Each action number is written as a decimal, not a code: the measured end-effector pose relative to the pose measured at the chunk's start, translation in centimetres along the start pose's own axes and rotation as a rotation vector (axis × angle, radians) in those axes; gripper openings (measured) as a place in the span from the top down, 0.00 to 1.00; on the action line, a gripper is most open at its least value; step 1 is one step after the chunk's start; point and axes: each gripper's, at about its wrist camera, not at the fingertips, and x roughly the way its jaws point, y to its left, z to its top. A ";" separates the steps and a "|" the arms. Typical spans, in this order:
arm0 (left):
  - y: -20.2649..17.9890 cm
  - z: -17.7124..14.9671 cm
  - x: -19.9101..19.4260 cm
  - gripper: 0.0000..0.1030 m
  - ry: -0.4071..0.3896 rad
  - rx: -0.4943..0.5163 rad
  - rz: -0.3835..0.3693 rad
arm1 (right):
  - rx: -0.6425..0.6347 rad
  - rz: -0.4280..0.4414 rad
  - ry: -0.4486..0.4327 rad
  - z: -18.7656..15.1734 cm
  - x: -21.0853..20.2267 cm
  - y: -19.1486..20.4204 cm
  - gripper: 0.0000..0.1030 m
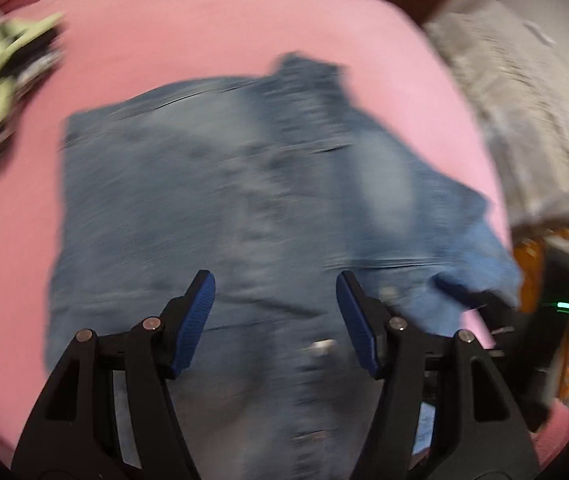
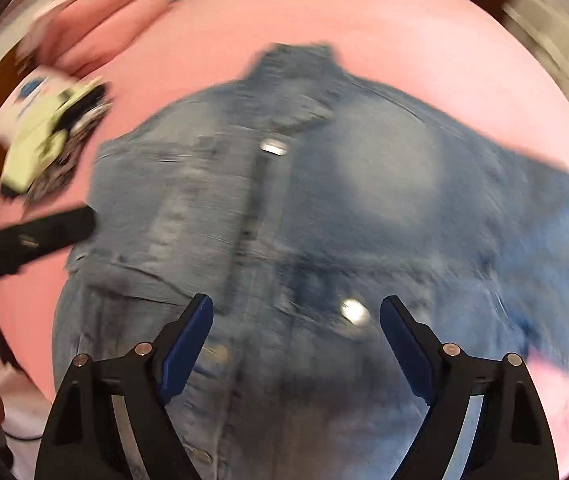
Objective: Fold large clothes
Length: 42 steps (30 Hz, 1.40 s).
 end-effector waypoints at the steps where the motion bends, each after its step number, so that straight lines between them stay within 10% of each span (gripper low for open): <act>1: 1.4 -0.2 0.3 0.42 0.012 -0.037 0.035 | -0.068 0.006 -0.032 0.5 0.1 1.6 0.16; 8: 10.2 -1.5 0.2 0.42 0.047 -0.255 0.138 | -0.401 -0.006 -0.084 1.5 2.6 9.0 0.29; 23: 14.2 -3.8 2.2 0.42 0.153 -0.279 0.206 | -0.706 -0.247 -0.078 0.1 9.0 14.6 0.57; 29: 16.1 -3.9 1.9 0.42 0.153 -0.309 0.222 | -0.601 -0.199 -0.104 3.0 7.3 14.6 0.86; 35: 17.9 -3.4 1.4 0.42 0.145 -0.341 0.245 | -0.420 -0.220 -0.155 5.0 3.7 11.7 0.89; 42: 17.5 -3.2 1.9 0.42 0.155 -0.333 0.248 | 0.097 -0.343 -0.171 4.2 -0.3 -0.3 0.90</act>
